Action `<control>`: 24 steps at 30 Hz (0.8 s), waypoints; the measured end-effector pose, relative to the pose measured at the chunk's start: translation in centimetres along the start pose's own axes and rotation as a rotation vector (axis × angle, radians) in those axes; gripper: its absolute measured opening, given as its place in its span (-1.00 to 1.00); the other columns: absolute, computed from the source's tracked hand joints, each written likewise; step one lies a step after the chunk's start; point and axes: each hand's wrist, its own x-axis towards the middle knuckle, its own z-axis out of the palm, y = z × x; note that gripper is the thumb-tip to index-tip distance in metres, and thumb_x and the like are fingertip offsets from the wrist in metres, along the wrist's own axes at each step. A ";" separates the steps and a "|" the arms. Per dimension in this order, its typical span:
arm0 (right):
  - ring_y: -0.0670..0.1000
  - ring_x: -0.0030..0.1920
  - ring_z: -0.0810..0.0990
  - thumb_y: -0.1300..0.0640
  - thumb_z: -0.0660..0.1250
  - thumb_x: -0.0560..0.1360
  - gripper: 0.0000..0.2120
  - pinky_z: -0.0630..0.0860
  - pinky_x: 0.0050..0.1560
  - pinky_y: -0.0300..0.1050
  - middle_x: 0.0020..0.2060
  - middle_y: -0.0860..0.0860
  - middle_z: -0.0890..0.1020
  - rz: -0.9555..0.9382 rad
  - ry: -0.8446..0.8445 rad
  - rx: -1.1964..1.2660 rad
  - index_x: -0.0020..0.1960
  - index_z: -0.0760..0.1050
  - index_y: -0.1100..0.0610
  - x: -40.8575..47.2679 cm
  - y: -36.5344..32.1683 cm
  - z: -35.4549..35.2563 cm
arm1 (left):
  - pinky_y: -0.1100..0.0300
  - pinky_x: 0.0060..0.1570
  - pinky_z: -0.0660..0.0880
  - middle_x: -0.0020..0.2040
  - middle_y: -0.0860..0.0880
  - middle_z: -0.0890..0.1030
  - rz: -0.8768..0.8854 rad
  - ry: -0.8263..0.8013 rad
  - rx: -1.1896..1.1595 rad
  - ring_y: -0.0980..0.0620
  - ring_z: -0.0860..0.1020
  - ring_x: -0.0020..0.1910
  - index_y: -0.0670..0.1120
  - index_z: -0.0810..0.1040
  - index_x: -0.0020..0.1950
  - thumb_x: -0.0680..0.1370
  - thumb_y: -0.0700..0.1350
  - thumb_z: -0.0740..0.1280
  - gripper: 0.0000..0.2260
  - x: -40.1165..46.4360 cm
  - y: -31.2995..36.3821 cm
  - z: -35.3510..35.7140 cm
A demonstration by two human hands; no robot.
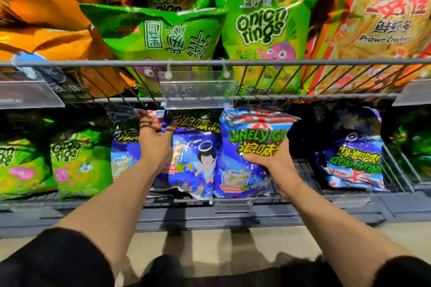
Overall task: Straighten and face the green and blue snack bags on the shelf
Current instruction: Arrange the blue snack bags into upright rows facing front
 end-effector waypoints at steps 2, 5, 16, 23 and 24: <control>-0.01 0.00 0.65 -0.01 0.67 -0.03 -0.14 0.56 0.14 0.08 -0.01 0.02 0.66 0.002 0.104 -0.134 0.17 0.41 0.18 1.1 -0.5 0.4 | 0.26 -0.13 0.39 -0.33 -0.08 0.33 0.006 0.033 0.019 0.22 0.35 -0.39 -0.07 0.28 -0.22 0.47 -0.43 0.37 -0.65 0.4 0.7 0.9; 0.09 0.00 0.63 -0.18 0.63 0.00 -0.19 0.54 0.08 0.05 -0.06 0.06 0.65 0.026 0.301 -0.358 0.09 0.40 0.16 2.3 -2.7 0.6 | 0.25 0.11 0.40 0.04 -0.41 0.54 0.043 0.169 -0.025 0.07 0.57 -0.10 -0.44 0.43 0.12 0.47 -0.45 0.33 -0.76 0.4 1.8 2.0; 0.16 0.40 0.33 -0.19 0.54 0.24 0.11 0.32 0.38 0.02 0.39 0.18 0.34 0.012 0.160 -0.347 0.48 0.00 0.30 1.3 -2.1 1.6 | 0.07 0.37 0.18 0.46 -0.28 0.24 0.008 0.110 0.488 -0.21 0.21 0.46 -0.33 0.16 0.49 0.56 -0.10 0.35 -0.38 -6.4 0.3 3.7; 0.07 0.45 0.29 -0.40 0.48 0.11 0.21 0.31 0.41 0.09 0.46 0.08 0.29 -0.008 0.064 -0.313 0.52 0.00 0.11 -1.9 -0.9 -1.6 | -0.09 0.47 0.15 0.47 -0.26 0.30 0.413 0.126 0.460 -0.21 0.25 0.46 -0.30 0.25 0.47 0.56 -0.16 0.25 -0.49 -12.4 4.3 9.5; 0.06 0.47 0.24 -0.36 0.47 0.17 0.17 0.28 0.43 0.09 0.48 0.08 0.25 -0.012 0.058 -0.320 0.53 -0.01 0.12 -2.3 -0.5 -2.9 | -0.10 0.45 0.18 0.46 -0.25 0.33 0.471 0.099 0.445 -0.19 0.26 0.44 -0.29 0.29 0.45 0.55 -0.15 0.23 -0.51 -13.6 4.7 10.7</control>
